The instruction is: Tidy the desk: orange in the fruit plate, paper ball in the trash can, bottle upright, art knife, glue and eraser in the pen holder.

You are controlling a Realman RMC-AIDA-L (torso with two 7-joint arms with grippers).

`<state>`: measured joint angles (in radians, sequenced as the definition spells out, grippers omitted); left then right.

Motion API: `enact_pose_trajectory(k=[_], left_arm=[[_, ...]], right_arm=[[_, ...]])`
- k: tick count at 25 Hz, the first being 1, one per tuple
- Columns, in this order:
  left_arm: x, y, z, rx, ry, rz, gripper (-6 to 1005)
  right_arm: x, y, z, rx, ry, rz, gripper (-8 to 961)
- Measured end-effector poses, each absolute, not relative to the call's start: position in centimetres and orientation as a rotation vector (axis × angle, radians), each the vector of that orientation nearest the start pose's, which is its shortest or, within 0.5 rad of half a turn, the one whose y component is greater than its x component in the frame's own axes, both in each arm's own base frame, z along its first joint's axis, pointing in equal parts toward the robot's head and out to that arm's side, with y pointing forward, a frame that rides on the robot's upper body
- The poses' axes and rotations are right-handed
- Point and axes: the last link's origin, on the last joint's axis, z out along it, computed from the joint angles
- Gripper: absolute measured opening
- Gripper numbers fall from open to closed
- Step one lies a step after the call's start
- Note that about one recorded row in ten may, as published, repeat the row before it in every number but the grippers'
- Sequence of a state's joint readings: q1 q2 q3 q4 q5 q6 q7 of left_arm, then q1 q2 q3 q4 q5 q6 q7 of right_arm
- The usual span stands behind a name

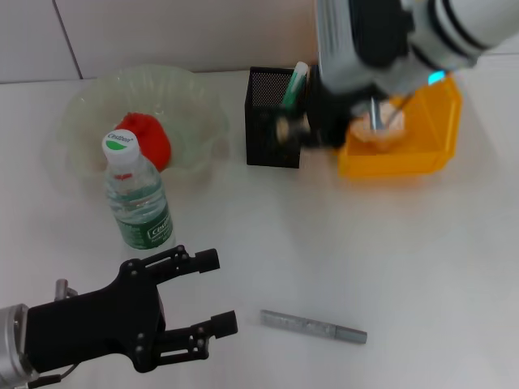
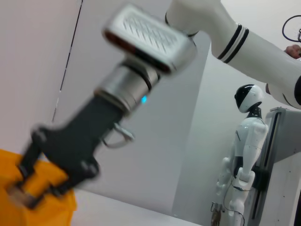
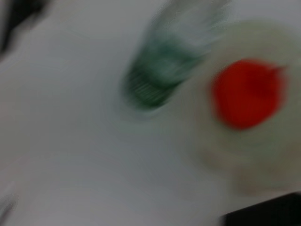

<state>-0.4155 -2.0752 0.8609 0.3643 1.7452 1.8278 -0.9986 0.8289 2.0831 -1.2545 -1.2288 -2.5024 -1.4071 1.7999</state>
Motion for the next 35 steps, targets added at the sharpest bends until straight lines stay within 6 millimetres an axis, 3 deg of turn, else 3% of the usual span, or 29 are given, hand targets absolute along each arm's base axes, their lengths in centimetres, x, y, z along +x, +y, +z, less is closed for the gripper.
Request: enact_pose_trajectory(k=[4,9,14,27,35], left_arm=[[-26.0,24.1,-3.6,-2.826,-0.420,-1.202,813],[-26.1,23.9,-3.7,-2.862,-0.409,-1.181,813],[-26.0,23.8,-3.4,-2.872,-0.385,-1.188,813],[-26.2,23.4,-3.3,-2.908,-0.376,-1.172,813],[-26.2,23.3,-3.1,-2.914,-0.362,-1.180,813]], right_arm=[[8.7,42.7,2.3,-2.594,-0.022,-0.161,256],[8.1,44.1,1.6,-2.504,0.068,-0.100,256],[9.0,44.7,0.0,-2.486,0.152,-0.180,257],[11.3,45.2,-1.6,-2.475,0.302,-0.200,257],[11.5,45.3,-1.4,-2.445,0.307,-0.163,344]])
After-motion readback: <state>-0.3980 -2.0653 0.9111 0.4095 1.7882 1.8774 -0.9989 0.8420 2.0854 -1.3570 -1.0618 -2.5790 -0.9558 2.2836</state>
